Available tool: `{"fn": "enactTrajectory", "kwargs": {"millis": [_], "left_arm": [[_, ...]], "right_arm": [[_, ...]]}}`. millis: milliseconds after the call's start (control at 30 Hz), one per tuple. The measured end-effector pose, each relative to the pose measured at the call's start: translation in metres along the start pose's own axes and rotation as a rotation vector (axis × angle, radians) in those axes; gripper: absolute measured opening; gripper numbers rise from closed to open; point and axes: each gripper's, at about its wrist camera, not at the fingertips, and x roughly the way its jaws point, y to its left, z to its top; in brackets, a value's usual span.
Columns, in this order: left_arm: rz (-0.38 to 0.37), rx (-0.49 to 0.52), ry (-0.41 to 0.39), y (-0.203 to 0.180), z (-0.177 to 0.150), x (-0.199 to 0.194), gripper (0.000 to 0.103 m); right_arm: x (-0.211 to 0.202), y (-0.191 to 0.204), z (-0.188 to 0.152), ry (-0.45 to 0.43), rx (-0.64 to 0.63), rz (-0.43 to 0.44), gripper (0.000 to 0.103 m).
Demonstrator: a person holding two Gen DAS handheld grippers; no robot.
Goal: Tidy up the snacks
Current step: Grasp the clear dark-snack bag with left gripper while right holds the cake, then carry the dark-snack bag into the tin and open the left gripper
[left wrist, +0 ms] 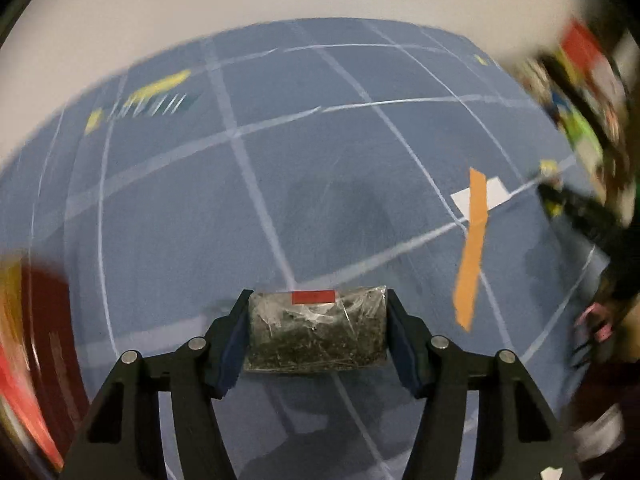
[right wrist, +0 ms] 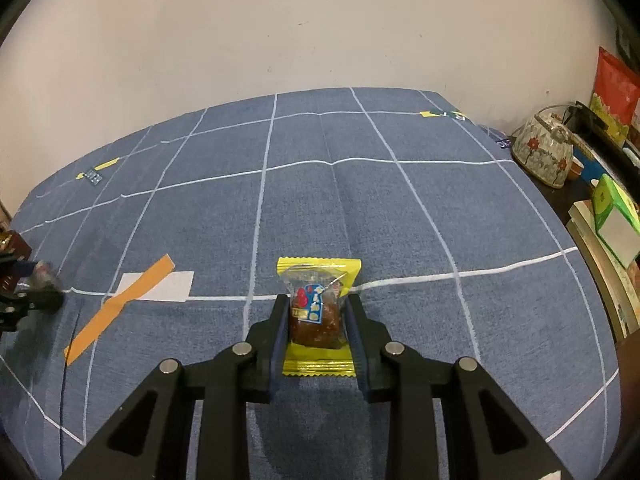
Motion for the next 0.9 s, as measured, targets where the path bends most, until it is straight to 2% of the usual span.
{"fn": "enactTrajectory", "kwargs": {"millis": [67, 167, 267, 367, 700, 900], "left_arm": [[-0.01, -0.089, -0.01, 0.004, -0.017, -0.016, 0.058], [0.05, -0.13, -0.028, 0.002, -0.041, -0.044, 0.058], [0.074, -0.166, -0.047, 0.001, -0.061, -0.068, 0.058], [0.13, -0.177, -0.068, -0.002, -0.071, -0.087, 0.058], [0.22, -0.216, -0.135, 0.006, -0.1, -0.133, 0.058], [0.245, -0.255, -0.167, 0.022, -0.115, -0.155, 0.058]], "right_arm": [[0.0, 0.001, 0.0, 0.0, -0.002, -0.004, 0.029], [0.0, 0.001, 0.0, 0.0, -0.005, -0.009, 0.029], [0.0, 0.003, 0.0, 0.0, -0.012, -0.019, 0.029], [0.0, 0.004, 0.0, 0.0, -0.015, -0.024, 0.029], [0.001, 0.012, 0.002, 0.026, -0.01, -0.08, 0.029], [-0.008, 0.051, -0.008, 0.025, -0.017, -0.041, 0.028]]}}
